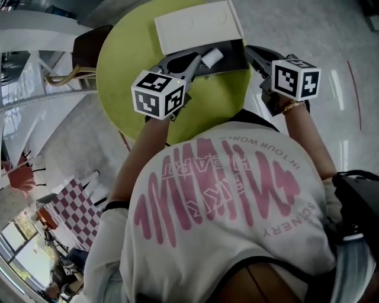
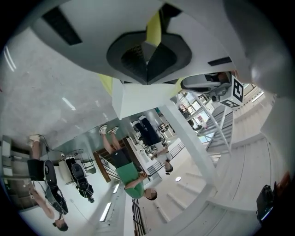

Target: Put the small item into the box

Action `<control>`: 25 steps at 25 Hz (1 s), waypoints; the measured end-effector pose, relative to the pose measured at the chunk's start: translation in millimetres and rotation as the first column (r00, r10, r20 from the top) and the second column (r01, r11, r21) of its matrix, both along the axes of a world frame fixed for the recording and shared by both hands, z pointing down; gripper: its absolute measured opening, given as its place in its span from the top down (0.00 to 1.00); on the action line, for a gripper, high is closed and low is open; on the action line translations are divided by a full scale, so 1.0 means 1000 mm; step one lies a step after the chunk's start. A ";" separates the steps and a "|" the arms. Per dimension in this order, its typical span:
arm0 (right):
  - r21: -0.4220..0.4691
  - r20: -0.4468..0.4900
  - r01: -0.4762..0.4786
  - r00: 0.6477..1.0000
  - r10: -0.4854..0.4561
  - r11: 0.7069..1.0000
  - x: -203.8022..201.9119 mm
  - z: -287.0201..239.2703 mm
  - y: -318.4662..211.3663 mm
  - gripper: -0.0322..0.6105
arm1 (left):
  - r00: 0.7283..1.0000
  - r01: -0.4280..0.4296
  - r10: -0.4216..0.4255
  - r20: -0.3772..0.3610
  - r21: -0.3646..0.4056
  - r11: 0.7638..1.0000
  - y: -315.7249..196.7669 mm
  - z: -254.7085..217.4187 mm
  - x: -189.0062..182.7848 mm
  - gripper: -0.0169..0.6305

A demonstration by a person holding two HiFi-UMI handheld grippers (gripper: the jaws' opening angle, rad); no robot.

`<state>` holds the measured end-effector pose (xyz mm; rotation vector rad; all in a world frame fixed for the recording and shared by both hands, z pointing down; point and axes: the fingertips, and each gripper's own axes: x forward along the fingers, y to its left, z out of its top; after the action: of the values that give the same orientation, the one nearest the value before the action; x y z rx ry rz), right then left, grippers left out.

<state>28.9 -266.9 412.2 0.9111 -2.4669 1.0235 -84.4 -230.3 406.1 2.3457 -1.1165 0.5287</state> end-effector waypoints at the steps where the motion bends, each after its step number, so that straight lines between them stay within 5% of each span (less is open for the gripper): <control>1: 0.012 0.001 0.002 1.000 -0.002 1.000 -0.003 -0.003 -0.001 0.94 | 1.000 0.005 -0.005 -0.011 0.013 1.000 -0.002 -0.003 -0.002 0.96; 16: 0.168 0.069 -0.026 0.998 0.014 0.985 -0.049 -0.080 0.026 0.94 | 0.986 0.082 -0.052 -0.157 0.187 0.979 0.026 -0.086 -0.031 0.96; 21: 0.273 0.134 -0.060 0.991 0.023 0.960 -0.057 -0.135 0.024 0.94 | 0.966 0.148 -0.077 -0.245 0.283 0.948 0.031 -0.132 -0.042 0.96; 25: 0.395 0.194 -0.092 0.981 0.015 0.914 -0.065 -0.185 0.029 0.94 | 0.940 0.235 -0.113 -0.322 0.373 0.897 0.042 -0.171 -0.058 0.96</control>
<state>-36.2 -238.2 226.8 1.0472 -2.8934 0.6470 -142.3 -188.7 235.5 2.5188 -1.3782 -0.1371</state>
